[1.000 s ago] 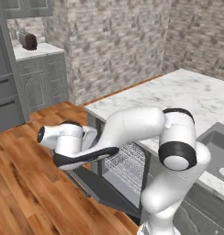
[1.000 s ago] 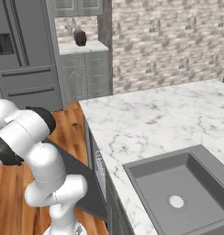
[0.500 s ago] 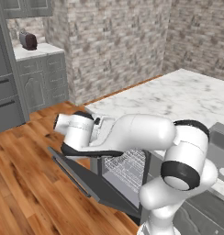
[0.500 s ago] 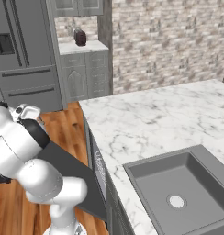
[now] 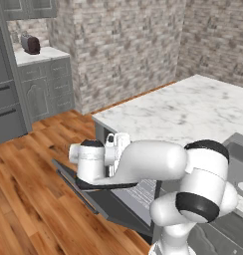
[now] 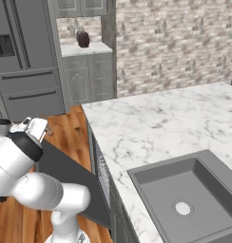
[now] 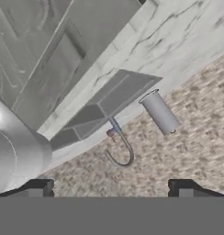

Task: Open the dishwasher door and pull out the top rack.

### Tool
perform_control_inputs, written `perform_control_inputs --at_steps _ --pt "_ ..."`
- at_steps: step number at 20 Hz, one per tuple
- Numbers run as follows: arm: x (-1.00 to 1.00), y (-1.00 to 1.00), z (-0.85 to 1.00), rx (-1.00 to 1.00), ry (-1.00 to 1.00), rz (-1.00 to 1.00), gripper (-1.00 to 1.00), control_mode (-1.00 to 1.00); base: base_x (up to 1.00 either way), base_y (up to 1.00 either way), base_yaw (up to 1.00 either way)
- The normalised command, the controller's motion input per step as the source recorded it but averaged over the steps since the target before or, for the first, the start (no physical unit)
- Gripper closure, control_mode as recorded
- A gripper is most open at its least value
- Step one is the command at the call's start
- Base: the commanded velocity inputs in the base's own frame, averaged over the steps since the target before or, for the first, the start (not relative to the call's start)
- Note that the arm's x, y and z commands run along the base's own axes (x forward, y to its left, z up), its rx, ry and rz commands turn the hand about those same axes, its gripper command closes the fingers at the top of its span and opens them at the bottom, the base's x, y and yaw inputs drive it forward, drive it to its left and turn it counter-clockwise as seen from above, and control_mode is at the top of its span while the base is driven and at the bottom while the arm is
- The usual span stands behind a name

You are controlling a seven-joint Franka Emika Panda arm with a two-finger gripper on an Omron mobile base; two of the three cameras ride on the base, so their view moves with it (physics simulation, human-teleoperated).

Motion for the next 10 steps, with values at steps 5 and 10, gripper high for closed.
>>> perform_control_inputs --at_steps 5,10 --pt "0.01 -0.62 -0.01 -0.04 0.8 0.17 -1.0 -1.0 0.0 0.0 0.0" --pt "0.0 -0.2 -0.47 -0.19 0.85 0.12 -1.0 -1.0 0.0 0.0 0.0"
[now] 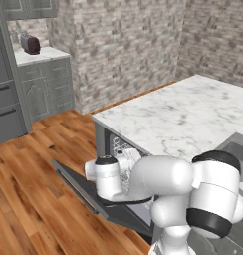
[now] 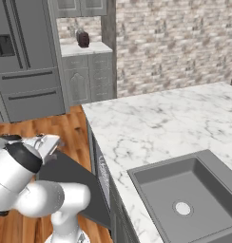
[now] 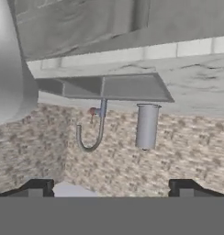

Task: Open the dishwasher door and pull out the top rack.

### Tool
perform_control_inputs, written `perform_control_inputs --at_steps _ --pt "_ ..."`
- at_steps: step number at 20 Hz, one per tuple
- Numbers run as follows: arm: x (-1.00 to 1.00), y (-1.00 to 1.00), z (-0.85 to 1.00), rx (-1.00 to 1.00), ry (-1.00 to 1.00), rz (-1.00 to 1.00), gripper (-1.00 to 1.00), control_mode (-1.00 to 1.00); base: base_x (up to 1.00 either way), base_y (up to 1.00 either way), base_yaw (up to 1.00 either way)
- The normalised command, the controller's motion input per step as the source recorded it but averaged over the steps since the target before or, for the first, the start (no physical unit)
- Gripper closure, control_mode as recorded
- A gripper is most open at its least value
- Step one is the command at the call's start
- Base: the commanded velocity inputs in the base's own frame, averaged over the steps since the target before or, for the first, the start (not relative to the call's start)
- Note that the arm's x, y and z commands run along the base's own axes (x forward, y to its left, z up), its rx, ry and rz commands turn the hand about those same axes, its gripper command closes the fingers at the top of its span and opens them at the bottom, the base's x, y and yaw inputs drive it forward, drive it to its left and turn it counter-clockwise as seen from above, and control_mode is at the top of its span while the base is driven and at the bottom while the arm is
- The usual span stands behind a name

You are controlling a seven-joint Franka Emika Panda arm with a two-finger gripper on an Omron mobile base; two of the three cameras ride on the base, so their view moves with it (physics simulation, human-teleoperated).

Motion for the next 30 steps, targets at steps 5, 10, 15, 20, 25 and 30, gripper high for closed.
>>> perform_control_inputs --at_steps 5,10,15,20,25,30 --pt "0.24 -0.08 -0.52 0.09 0.52 0.1 -1.0 -1.0 0.0 0.0 0.0" --pt "0.55 -0.07 -0.11 0.22 0.51 0.01 -1.0 -1.0 0.0 0.0 0.0" --pt "0.3 -0.11 -0.75 0.09 0.34 0.0 -1.0 -1.0 0.0 0.0 0.0" --pt "0.2 0.0 -0.8 0.01 0.04 -0.02 -1.0 -1.0 0.0 0.0 0.0" --pt "0.24 0.1 -0.25 0.0 0.0 -0.16 -1.0 -1.0 0.0 0.0 0.0" --pt "0.22 0.01 -0.4 0.0 -0.04 -0.16 -1.0 -1.0 0.0 0.0 0.0"
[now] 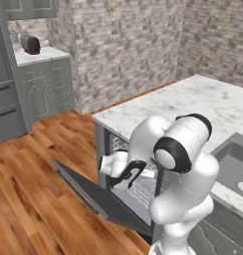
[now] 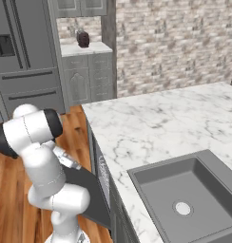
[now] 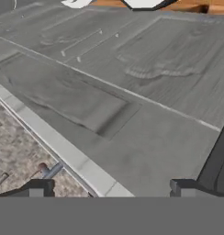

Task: Open the dishwasher door and pull out the top rack.

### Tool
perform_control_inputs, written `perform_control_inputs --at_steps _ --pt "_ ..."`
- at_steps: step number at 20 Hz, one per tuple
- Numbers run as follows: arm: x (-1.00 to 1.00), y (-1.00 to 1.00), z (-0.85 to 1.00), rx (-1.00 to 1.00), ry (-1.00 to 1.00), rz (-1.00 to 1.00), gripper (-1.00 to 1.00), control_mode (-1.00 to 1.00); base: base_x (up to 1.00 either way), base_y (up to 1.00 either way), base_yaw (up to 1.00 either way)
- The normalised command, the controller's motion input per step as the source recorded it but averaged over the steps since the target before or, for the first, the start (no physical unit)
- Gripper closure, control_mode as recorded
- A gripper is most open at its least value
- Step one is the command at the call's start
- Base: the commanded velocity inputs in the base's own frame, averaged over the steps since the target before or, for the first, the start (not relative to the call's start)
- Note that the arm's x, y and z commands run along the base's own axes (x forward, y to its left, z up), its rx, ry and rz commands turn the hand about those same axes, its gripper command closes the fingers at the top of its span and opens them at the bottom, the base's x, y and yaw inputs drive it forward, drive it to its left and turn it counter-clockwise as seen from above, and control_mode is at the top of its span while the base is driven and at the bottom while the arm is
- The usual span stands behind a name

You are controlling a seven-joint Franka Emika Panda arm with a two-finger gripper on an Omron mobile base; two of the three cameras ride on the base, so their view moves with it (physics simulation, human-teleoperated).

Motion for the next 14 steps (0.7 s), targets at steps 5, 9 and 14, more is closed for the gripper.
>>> perform_control_inputs --at_steps 5,9,14 --pt "0.12 0.02 -0.43 -0.12 -0.31 -0.07 -1.0 -1.0 0.0 0.0 0.0" --pt "0.16 0.0 -0.07 -0.01 -0.32 -0.02 -1.0 -1.0 0.0 0.0 0.0" --pt "0.4 -0.07 0.0 0.01 -0.23 0.0 -1.0 -1.0 0.0 0.0 0.0"
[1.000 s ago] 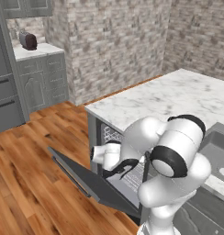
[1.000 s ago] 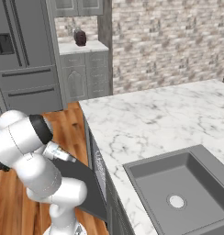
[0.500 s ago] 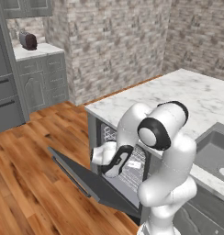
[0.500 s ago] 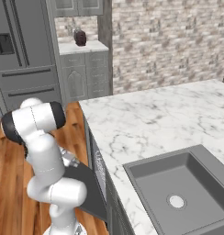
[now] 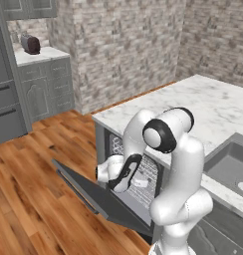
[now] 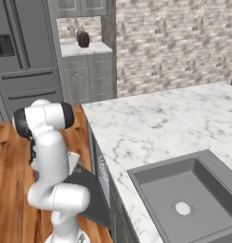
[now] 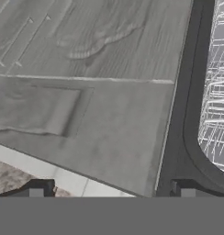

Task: Open the dishwasher door and pull out the top rack.

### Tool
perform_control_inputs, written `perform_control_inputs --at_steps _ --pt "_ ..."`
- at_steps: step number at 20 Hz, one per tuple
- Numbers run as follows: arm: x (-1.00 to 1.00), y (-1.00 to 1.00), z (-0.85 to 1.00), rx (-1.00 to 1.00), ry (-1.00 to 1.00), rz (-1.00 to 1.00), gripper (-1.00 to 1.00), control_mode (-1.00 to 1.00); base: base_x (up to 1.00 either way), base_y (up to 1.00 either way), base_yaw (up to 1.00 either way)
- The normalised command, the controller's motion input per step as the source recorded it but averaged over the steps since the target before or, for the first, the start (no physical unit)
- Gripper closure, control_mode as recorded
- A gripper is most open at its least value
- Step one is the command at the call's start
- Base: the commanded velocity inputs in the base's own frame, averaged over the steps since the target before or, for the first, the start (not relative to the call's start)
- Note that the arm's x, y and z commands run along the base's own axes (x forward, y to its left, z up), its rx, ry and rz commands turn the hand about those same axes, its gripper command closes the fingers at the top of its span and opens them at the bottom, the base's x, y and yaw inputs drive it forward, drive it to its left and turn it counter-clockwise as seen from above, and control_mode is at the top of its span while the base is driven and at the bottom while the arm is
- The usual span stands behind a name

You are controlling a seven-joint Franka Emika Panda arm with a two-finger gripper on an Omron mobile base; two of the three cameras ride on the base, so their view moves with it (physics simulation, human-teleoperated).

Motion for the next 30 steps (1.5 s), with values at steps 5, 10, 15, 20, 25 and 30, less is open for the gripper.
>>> perform_control_inputs --at_steps 5,10,15,20,25,30 --pt "0.31 -0.23 -0.02 0.03 -0.16 0.0 -1.0 -1.0 0.0 0.0 0.0" --pt "0.02 -0.16 -0.12 0.01 -0.12 0.0 -1.0 -1.0 0.0 0.0 0.0" --pt "0.32 -0.16 -0.06 0.0 -0.16 0.0 -1.0 -1.0 0.0 0.0 0.0" --pt "0.14 -0.13 -0.01 0.0 -0.18 0.0 -1.0 -1.0 0.0 0.0 0.0" --pt "0.25 -0.21 -0.25 0.0 -0.09 0.0 -1.0 -1.0 0.0 0.0 0.0" --pt "0.35 -0.17 -0.03 0.01 -0.08 0.0 -1.0 -1.0 0.0 0.0 0.0"
